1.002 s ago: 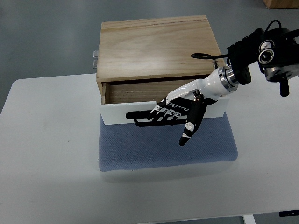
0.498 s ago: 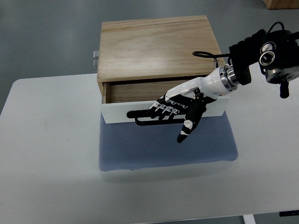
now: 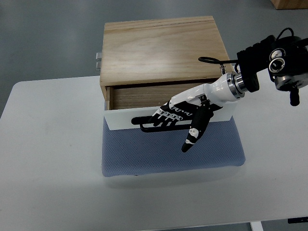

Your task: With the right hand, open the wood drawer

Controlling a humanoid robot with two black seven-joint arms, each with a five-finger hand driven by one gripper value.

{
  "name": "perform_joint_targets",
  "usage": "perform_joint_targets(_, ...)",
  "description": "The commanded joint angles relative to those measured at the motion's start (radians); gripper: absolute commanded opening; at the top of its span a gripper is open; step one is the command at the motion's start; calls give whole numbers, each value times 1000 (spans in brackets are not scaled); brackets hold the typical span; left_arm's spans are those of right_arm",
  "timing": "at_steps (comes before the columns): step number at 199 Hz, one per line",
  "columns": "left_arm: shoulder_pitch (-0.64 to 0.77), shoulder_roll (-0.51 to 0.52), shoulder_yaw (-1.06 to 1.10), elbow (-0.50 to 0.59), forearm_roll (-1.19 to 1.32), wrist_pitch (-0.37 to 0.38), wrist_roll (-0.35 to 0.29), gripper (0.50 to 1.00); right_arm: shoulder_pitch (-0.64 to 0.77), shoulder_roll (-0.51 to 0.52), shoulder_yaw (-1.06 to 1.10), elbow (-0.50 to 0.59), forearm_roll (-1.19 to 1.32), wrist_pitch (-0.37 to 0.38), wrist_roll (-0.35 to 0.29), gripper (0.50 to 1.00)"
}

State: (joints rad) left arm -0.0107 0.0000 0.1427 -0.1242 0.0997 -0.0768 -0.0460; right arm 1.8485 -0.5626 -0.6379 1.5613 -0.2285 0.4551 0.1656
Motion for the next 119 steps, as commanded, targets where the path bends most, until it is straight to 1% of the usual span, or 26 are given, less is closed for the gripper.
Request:
perform_joint_targets(1,0,0,0,0,0,0,0,1000,5,-11,0,5,-9,31,-1,946)
perform_joint_targets(47,0,0,0,0,0,0,0,1000,32,-36,0,17,-12,88,-1,946)
perform_joint_targets(90,0,0,0,0,0,0,0,1000,46,-54,7,19,-12,94,-1,946)
perform_joint_targets(119,0,0,0,0,0,0,0,1000,49,-86,84,19,-8,96,0,946)
